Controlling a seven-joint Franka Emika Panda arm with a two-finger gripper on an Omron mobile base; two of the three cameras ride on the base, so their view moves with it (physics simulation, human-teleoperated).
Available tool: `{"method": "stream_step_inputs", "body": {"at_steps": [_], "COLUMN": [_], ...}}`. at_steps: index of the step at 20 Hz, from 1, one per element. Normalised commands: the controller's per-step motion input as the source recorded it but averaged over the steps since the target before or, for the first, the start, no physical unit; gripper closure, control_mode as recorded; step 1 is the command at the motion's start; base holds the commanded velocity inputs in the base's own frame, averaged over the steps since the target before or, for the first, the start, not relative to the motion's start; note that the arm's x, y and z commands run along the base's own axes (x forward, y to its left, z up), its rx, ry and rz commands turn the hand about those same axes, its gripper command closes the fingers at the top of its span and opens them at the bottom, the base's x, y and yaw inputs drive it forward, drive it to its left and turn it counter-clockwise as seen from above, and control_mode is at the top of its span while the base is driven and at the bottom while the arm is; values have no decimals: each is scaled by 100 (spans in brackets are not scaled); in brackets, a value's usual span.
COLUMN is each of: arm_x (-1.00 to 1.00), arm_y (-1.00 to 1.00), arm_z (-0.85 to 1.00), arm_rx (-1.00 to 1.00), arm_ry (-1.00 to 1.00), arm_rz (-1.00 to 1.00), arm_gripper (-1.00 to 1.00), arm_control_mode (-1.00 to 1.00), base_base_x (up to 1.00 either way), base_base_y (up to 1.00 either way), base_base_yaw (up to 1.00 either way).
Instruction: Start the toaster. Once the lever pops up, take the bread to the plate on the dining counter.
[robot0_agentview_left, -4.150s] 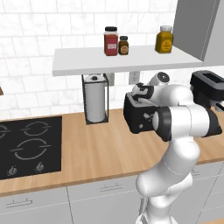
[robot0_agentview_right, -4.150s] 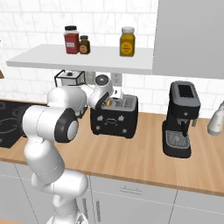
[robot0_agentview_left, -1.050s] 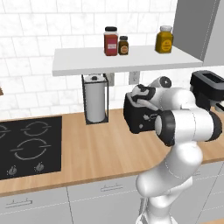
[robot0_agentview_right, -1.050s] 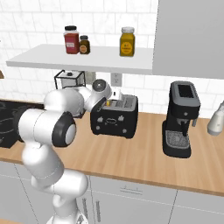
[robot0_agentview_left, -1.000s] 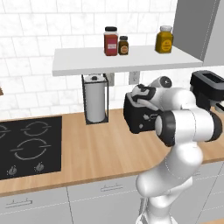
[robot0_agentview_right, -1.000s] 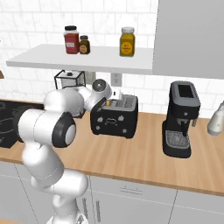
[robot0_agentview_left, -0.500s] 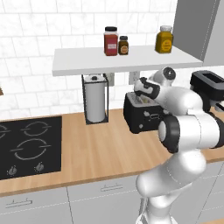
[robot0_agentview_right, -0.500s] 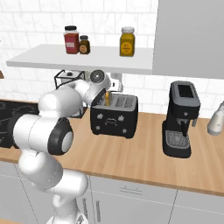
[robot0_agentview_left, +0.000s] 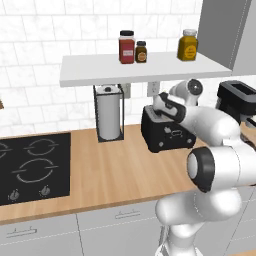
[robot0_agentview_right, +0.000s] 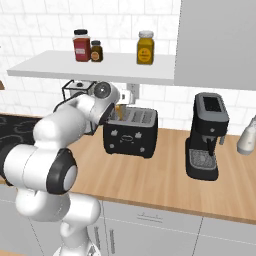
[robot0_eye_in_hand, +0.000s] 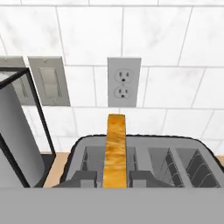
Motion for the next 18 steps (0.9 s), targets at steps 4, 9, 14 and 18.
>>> {"method": "stream_step_inputs", "body": {"at_steps": [4, 9, 14, 18], "arm_x": [-38, -80, -88, -91], "arm_y": [0, 2, 0, 0], "arm_z": [45, 27, 43, 70], "arm_rx": [0, 0, 0, 0], "arm_ry": [-10, -11, -1, 7], "arm_rz": [0, 0, 0, 0], "arm_gripper": [100, 100, 100, 100], "arm_control_mode": [-100, -100, -100, -100], "base_base_x": [0, 0, 0, 0], "base_base_y": [0, 0, 0, 0], "base_base_yaw": [0, 0, 0, 0]}}
